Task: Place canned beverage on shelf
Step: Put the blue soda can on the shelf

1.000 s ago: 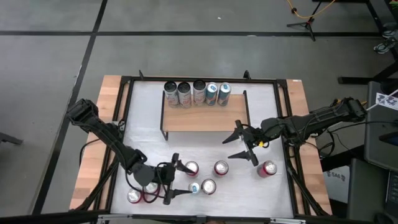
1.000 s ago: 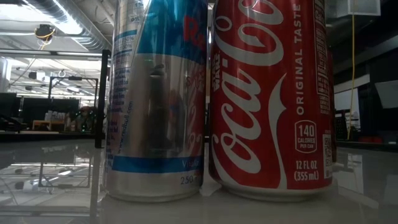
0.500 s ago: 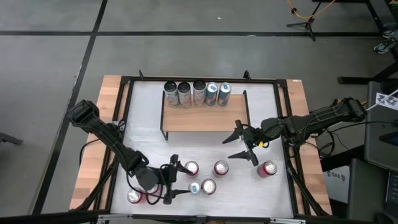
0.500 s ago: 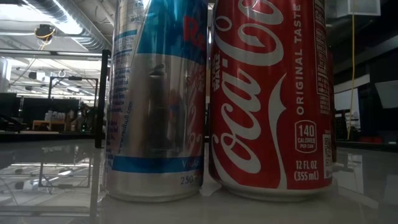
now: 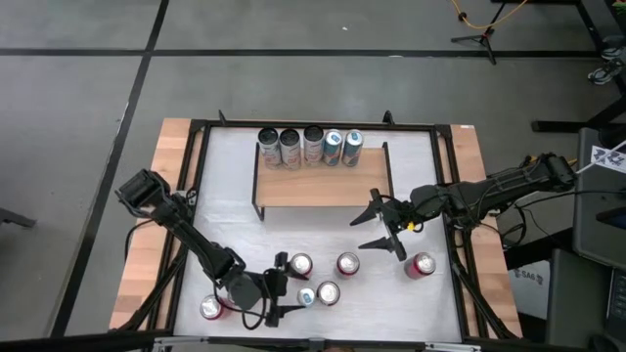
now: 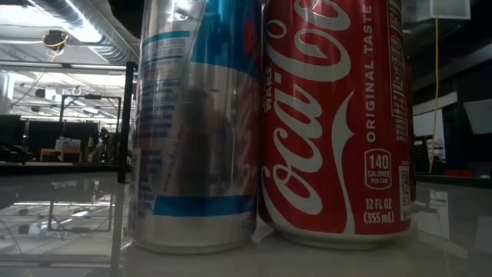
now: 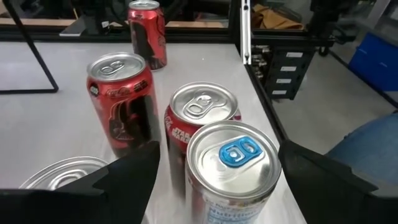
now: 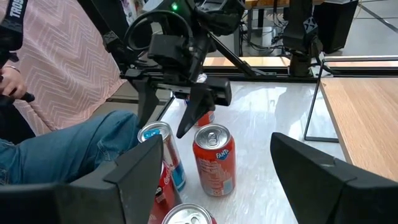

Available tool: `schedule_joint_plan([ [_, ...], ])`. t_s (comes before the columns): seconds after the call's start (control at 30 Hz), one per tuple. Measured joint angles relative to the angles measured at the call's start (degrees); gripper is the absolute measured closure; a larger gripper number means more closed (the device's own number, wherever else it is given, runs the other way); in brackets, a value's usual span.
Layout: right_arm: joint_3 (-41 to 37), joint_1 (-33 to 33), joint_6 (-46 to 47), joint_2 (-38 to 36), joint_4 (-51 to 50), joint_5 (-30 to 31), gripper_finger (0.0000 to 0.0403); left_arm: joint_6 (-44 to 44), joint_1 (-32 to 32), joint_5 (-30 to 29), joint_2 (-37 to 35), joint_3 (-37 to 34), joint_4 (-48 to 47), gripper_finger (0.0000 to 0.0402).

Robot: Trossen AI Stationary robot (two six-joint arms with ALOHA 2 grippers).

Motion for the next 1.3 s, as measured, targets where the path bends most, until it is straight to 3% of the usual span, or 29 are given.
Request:
schedule_joint_plan([
  [0.53, 0.0, 0.0, 0.0, 0.0, 0.0, 0.0, 0.0116, 6.1, -0.4, -2.4, 0.3, 0.0, 8.5, 0.0072],
  [1.3, 0.0, 0.0, 0.0, 0.0, 0.0, 0.0, 0.0116, 4.3, -0.8, -0.6, 0.3, -0.1, 1.1, 0.0072],
])
